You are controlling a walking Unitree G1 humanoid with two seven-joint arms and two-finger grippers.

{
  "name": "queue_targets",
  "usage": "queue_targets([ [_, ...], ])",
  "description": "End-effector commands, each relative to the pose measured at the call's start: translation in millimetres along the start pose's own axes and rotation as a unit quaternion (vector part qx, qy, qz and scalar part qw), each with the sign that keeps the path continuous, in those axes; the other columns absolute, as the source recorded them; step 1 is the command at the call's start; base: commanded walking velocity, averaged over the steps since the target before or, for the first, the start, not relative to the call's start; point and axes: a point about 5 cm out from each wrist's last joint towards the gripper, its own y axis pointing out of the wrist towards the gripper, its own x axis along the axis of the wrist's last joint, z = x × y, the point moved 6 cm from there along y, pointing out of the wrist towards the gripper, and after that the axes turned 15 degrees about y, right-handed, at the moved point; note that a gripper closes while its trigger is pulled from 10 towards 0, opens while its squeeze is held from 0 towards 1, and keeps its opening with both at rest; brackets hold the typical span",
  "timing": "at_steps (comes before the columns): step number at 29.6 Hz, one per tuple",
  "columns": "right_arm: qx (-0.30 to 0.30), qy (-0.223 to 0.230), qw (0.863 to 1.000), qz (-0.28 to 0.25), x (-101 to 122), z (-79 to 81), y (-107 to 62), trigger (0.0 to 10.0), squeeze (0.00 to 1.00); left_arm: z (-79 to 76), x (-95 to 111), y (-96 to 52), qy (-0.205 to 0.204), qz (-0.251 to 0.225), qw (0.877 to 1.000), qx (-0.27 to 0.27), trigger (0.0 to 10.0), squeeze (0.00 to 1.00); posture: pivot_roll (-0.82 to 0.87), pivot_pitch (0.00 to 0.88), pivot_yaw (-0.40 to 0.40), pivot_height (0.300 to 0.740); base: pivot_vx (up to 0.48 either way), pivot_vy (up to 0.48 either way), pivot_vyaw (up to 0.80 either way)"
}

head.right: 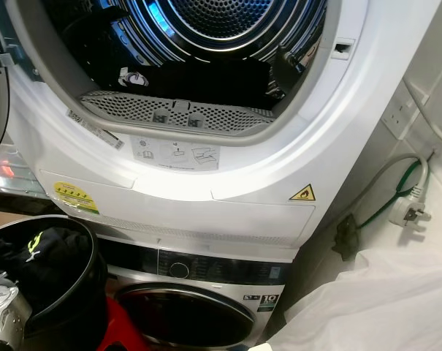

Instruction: Clothes washing

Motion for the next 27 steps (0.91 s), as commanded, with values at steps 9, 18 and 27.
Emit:
queue_targets([
  [9,-0.004,0.001,1.000,-0.002,2,-2.9,-0.3,10.0,0.00,-0.3,18,6.1,-0.030,-0.002,1.000,-0.007,10.0,1.00,0.15,0.000,-0.036,0.740,0.000,0.000,0.00],
  [18,-0.004,0.007,1.000,-0.002,0,-2.3,-0.5,10.0,0.00,3.5,21,10.8,-0.024,0.006,1.000,-0.013,10.0,1.00,0.14,0.000,-0.029,0.740,0.000,0.000,0.00],
  [27,-0.005,0.009,1.000,0.000,-3,-3.4,-1.3,10.0,0.00,2.7,16,13.3,-0.018,0.021,0.999,-0.024,10.0,1.00,0.13,0.000,-0.030,0.740,0.000,0.000,0.00],
])
